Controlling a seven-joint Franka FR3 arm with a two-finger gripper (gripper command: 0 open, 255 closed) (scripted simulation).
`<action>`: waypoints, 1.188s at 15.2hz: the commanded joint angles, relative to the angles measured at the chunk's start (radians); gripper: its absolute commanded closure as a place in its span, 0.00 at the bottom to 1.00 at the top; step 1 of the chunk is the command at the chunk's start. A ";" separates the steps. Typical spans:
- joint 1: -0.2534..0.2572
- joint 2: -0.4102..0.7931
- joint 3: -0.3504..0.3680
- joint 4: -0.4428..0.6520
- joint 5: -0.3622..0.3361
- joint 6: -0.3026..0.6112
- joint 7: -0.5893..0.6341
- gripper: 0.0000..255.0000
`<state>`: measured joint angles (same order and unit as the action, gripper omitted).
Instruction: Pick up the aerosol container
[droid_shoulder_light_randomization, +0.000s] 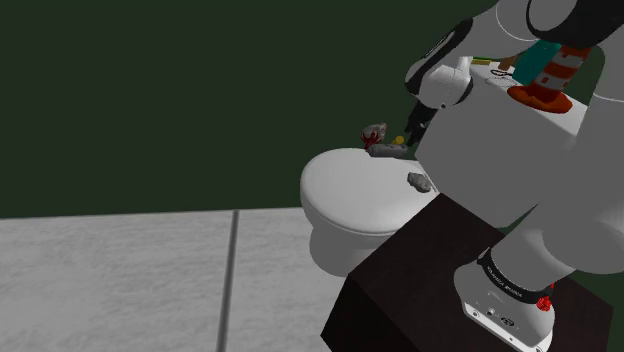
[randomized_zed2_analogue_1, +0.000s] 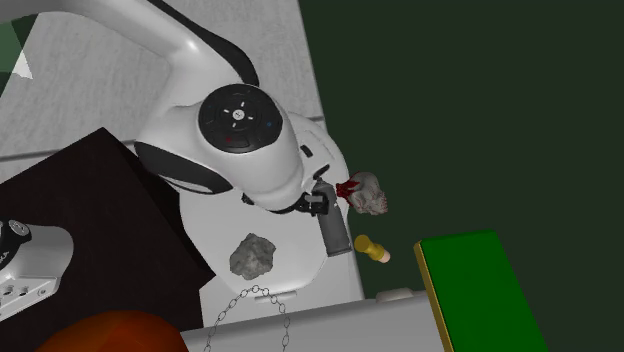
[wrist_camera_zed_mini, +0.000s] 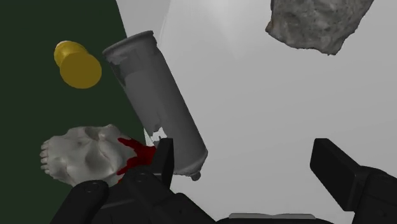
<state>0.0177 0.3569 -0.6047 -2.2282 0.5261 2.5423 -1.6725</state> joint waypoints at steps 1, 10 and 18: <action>-0.058 0.087 0.047 0.077 0.060 -0.006 -0.085 0.00; -0.236 0.405 0.193 0.403 0.153 -0.021 -0.271 0.00; -0.264 0.478 0.231 0.436 0.188 0.021 -0.298 0.00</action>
<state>-0.2450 0.8311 -0.3758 -1.7941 0.7122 2.5610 -1.9689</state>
